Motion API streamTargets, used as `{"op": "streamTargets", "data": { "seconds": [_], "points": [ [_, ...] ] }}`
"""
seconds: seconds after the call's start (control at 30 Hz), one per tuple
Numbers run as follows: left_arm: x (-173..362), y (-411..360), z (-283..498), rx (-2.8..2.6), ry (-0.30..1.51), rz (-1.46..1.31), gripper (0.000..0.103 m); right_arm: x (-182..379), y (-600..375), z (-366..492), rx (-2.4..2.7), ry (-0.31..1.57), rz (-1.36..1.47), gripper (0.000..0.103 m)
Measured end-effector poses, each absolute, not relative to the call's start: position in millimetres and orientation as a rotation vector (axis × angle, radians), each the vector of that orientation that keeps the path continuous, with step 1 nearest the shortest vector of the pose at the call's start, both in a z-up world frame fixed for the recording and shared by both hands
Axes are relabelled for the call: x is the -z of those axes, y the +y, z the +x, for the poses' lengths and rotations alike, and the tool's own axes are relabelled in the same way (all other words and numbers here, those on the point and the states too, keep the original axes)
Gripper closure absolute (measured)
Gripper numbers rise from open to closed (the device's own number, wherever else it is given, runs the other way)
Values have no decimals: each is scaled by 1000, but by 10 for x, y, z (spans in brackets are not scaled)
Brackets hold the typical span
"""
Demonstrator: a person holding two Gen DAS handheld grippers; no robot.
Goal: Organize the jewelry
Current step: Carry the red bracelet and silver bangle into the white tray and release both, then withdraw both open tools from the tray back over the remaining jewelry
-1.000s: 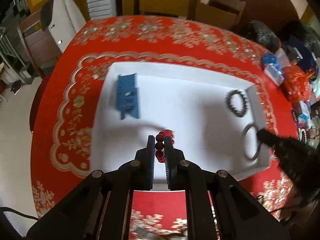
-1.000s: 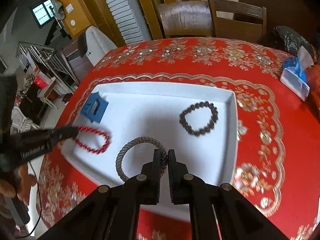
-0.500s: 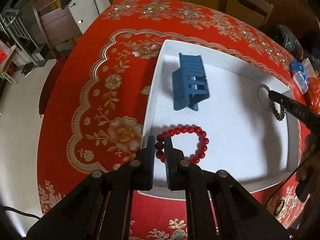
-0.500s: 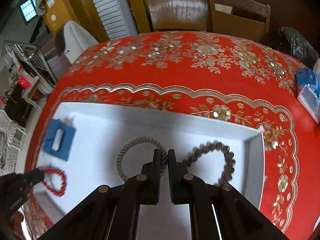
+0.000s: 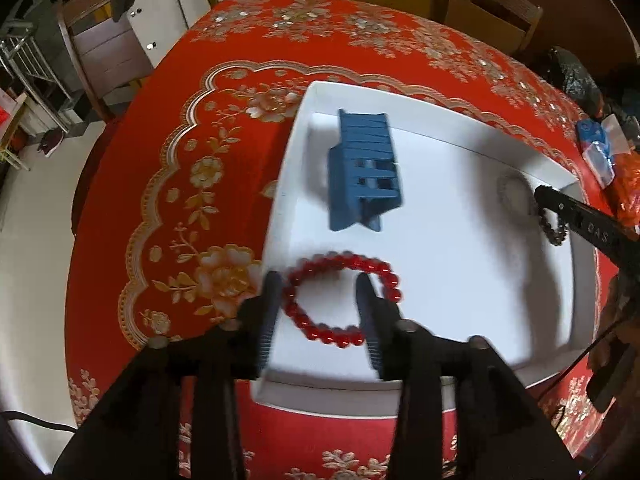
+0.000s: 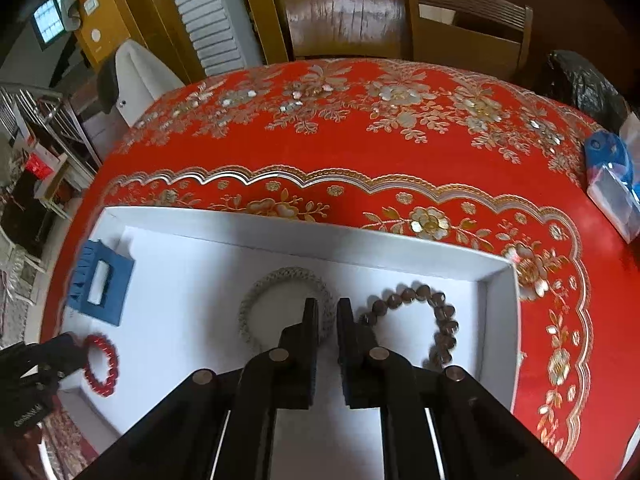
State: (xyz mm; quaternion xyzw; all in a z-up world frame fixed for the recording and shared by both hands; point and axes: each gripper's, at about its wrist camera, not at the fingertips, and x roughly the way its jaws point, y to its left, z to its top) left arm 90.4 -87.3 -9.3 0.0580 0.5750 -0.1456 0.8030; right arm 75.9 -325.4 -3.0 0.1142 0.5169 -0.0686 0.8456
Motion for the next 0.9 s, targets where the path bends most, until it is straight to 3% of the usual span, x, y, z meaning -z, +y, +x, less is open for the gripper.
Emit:
{"op": "streamTargets", "data": {
  "seconds": [0.1, 0.13, 0.9],
  "points": [
    [12, -932, 843, 302, 1199, 154, 55, -82, -3186, 595, 130, 1070, 248, 68],
    [-15, -940, 821, 299, 1189, 159, 55, -114, -3162, 538, 127, 1062, 246, 66],
    [-376, -832, -328, 235, 1115, 137, 55, -492, -2745, -1142, 64, 1030, 251, 60]
  ]
}}
